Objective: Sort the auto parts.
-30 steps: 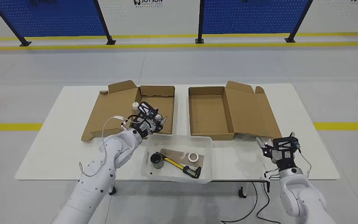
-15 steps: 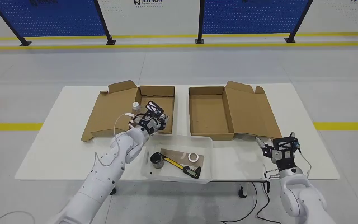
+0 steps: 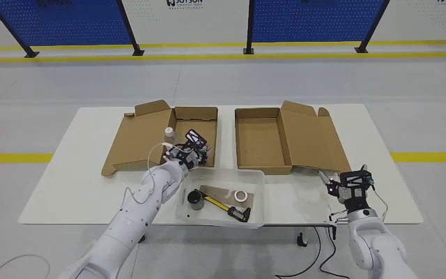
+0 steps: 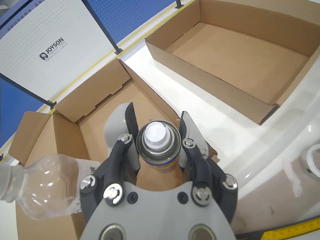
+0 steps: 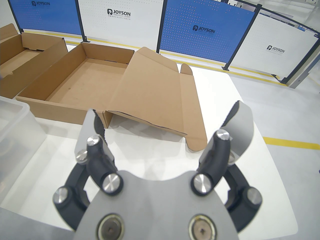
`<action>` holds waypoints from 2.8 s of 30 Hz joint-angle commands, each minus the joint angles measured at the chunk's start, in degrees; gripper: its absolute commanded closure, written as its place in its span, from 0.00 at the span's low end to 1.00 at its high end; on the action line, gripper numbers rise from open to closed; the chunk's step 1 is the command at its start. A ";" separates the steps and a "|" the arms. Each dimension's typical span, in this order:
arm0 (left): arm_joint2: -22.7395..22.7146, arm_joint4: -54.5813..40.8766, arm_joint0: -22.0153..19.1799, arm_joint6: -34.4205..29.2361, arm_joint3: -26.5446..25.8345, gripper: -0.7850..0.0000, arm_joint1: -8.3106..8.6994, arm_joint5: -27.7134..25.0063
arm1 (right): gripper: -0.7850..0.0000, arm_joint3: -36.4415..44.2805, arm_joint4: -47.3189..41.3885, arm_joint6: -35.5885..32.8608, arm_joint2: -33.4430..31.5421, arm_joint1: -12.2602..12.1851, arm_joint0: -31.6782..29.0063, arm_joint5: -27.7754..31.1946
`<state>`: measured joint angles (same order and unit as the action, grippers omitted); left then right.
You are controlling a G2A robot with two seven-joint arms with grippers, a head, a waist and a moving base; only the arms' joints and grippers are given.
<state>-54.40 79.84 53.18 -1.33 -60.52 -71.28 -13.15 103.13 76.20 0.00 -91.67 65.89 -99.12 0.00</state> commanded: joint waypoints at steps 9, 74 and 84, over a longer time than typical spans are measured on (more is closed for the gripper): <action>0.19 1.18 -0.64 0.29 1.96 0.73 -0.54 -0.15 | 0.00 0.00 0.00 0.00 0.00 0.00 0.00 0.00; -18.75 -7.95 20.25 -25.28 -42.30 0.00 5.87 -33.40 | 0.00 0.00 0.00 0.00 0.00 0.00 0.00 0.00; -15.92 -17.72 13.31 -35.93 -36.27 0.00 6.64 -44.55 | 0.00 0.00 0.00 0.00 0.00 0.00 0.00 0.00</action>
<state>-70.81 63.84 67.35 -35.07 -97.53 -64.75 -56.42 103.13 76.20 0.00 -91.67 65.89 -99.12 0.00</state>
